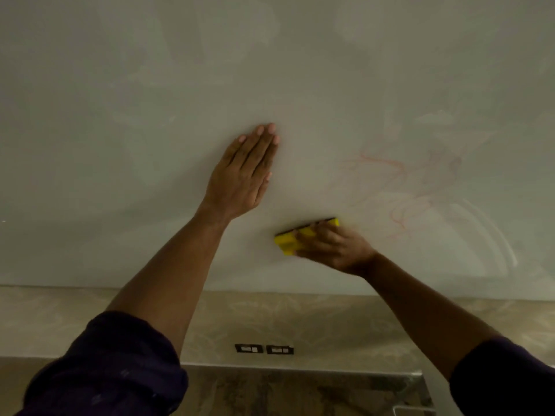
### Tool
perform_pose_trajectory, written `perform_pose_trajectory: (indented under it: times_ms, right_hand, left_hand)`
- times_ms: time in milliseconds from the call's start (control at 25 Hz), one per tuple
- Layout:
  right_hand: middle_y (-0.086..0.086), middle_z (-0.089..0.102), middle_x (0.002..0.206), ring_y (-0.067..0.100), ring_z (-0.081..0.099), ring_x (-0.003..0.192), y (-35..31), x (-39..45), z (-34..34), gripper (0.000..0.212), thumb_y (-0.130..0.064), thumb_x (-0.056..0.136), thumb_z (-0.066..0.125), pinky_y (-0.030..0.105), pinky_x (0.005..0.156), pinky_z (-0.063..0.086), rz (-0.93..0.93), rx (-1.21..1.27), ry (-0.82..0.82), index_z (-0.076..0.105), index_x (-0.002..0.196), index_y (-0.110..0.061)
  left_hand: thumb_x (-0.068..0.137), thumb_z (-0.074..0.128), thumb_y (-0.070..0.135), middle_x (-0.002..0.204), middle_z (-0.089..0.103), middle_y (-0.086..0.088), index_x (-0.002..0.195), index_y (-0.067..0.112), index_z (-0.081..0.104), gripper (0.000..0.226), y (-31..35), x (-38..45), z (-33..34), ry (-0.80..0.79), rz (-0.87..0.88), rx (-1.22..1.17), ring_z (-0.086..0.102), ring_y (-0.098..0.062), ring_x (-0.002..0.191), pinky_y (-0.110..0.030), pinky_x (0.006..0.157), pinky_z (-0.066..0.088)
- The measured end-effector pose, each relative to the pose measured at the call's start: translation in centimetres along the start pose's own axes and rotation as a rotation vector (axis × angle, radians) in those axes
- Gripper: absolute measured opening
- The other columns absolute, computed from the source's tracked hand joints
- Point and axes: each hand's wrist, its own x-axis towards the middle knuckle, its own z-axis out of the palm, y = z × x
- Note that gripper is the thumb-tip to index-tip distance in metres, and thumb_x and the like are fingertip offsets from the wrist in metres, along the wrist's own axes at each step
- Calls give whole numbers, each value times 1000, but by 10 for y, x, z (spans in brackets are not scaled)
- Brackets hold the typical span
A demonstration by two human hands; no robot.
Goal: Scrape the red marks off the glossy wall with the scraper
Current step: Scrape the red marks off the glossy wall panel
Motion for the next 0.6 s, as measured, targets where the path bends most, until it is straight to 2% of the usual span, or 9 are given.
perform_pose_trajectory:
  times_ms: [80,200,240,280,400,440,480,560,600]
  right_hand:
    - [5,64,145,36,62,125,-2,2,-9,45,-9,108,42,48,110,49,169,-17,10,72,136,-28]
    - [7,62,148,35,62,125,5,2,-23,38,-17,102,69,48,112,48,-11,-14,-58,69,139,-26]
    - [8,61,148,36,64,123,18,1,-35,39,-16,101,69,48,109,51,-5,-56,-40,69,139,-27]
    - [9,61,147,37,65,120,32,1,-45,42,-11,101,66,48,105,53,104,-118,15,69,138,-30]
    - [13,66,140,41,68,111,45,19,-62,56,2,88,75,47,95,55,654,-175,275,75,129,-37]
    - [14,67,137,40,68,111,36,20,-55,55,3,87,74,48,94,56,706,-168,291,76,127,-36]
    - [15,68,136,40,67,113,24,18,-45,54,3,89,69,49,94,57,623,-178,250,75,128,-34]
    - [13,67,140,40,63,121,18,4,-38,51,-3,96,55,51,102,55,266,-163,44,72,135,-30]
    - [12,66,141,39,63,122,26,0,-45,50,-4,96,56,49,105,53,193,-170,-3,71,136,-30]
  left_hand:
    - [110,36,24,167,37,-23,163,-5,32,60,4,9,4,29,80,17,30,-35,157,-44,133,15]
    - [111,34,24,167,37,-22,163,-4,32,60,9,22,2,60,99,-1,32,-35,157,-44,133,16]
    - [110,34,24,168,37,-21,164,-3,31,60,10,27,1,59,121,-18,31,-34,157,-43,133,15]
    - [110,34,24,169,36,-20,164,-2,32,60,10,35,-1,57,137,-28,30,-33,158,-42,133,15]
    - [108,38,24,170,35,-18,164,0,33,61,19,67,-4,94,126,-58,29,-30,159,-40,132,14]
    - [108,38,24,170,36,-17,164,1,33,62,25,76,-4,109,115,-64,29,-30,159,-40,132,14]
    - [108,38,25,170,36,-17,165,1,32,62,31,82,-4,117,101,-60,29,-29,159,-40,133,14]
    - [108,37,25,170,35,-16,166,2,30,63,40,88,-4,129,67,-61,28,-29,159,-41,133,14]
    - [108,37,25,171,34,-16,166,2,30,63,41,87,-4,132,62,-80,27,-28,160,-41,133,14]
